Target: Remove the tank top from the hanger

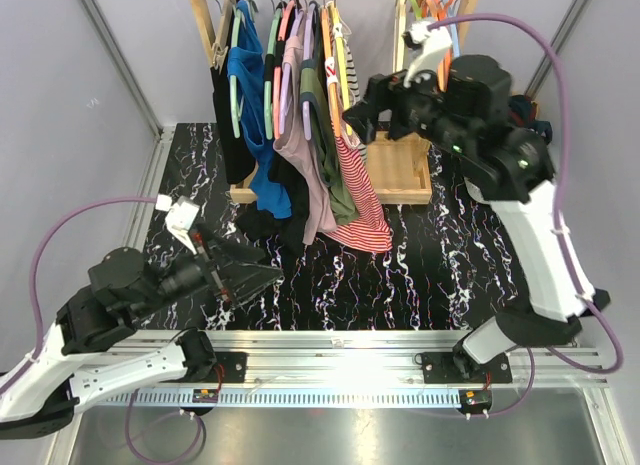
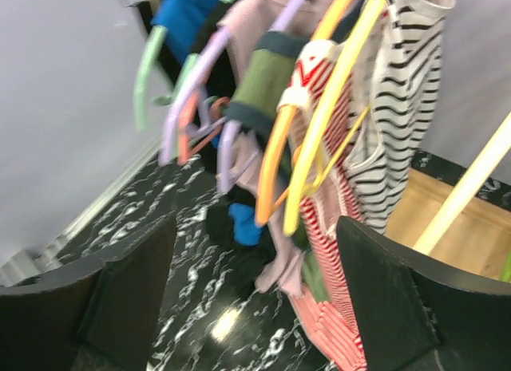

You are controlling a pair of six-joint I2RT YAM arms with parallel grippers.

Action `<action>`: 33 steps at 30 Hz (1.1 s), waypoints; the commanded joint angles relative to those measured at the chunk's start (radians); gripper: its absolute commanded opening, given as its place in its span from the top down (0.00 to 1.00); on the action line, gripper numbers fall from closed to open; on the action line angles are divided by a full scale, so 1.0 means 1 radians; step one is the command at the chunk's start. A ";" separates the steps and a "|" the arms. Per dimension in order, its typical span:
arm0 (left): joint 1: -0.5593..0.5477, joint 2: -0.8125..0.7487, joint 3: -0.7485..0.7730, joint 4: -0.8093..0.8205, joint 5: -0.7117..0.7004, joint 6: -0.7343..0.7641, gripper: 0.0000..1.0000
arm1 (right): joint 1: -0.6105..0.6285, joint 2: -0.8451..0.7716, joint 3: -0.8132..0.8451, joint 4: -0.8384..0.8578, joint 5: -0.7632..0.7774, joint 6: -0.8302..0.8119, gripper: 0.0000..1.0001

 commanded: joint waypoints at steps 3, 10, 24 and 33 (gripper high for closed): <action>0.002 -0.087 -0.021 -0.015 -0.063 -0.024 0.01 | 0.006 0.094 0.042 0.190 0.197 -0.077 0.20; 0.002 -0.189 -0.061 -0.044 -0.106 -0.057 0.01 | 0.006 0.163 0.035 0.264 0.339 -0.111 0.25; 0.002 -0.213 -0.027 -0.121 -0.135 -0.023 0.01 | 0.012 0.315 0.143 0.134 0.452 -0.079 0.41; 0.002 -0.219 -0.033 -0.130 -0.138 -0.025 0.01 | 0.040 0.361 0.164 0.112 0.595 -0.182 0.55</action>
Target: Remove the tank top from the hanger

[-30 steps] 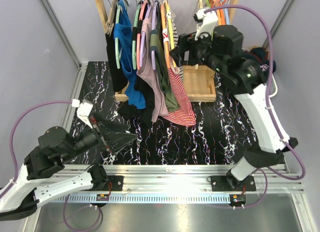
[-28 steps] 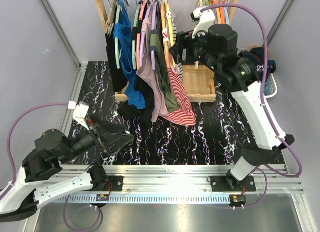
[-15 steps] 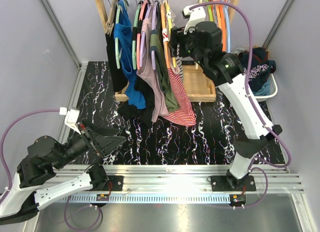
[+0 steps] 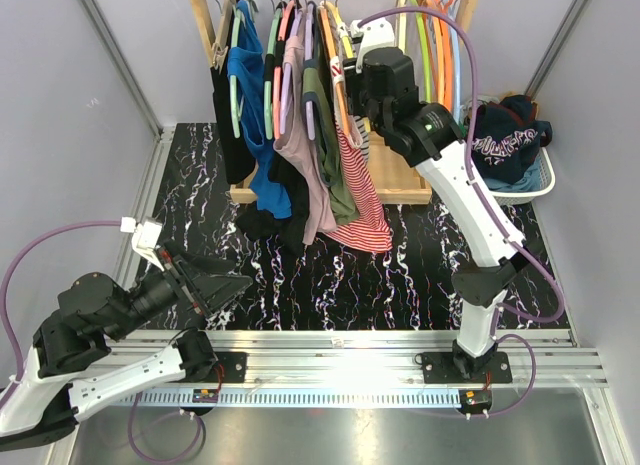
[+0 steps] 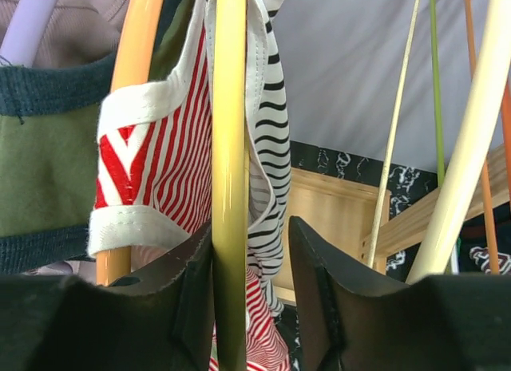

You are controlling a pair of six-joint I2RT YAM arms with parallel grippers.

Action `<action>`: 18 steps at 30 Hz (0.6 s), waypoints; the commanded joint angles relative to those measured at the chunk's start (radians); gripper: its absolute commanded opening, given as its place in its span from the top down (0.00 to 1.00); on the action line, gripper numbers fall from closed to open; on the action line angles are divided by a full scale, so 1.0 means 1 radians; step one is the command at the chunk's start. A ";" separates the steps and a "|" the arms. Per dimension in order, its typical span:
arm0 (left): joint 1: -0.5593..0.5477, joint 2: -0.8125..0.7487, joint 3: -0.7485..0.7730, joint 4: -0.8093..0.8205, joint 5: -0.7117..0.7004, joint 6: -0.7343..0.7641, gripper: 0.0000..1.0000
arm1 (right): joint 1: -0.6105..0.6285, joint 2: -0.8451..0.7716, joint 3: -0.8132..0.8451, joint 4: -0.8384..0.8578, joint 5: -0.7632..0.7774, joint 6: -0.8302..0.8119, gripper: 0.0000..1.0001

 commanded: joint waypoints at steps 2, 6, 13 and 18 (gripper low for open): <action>0.002 -0.016 0.016 0.019 -0.025 0.016 0.01 | 0.016 0.020 0.048 -0.009 0.076 -0.065 0.55; 0.002 -0.019 0.010 0.023 -0.033 0.013 0.01 | 0.016 0.055 0.100 -0.066 0.051 -0.065 0.57; 0.002 -0.026 -0.007 0.037 -0.042 0.003 0.01 | 0.015 0.055 0.096 -0.090 0.038 -0.050 0.90; 0.002 -0.023 -0.012 0.042 -0.053 -0.002 0.01 | 0.015 0.024 0.097 -0.043 0.030 -0.022 1.00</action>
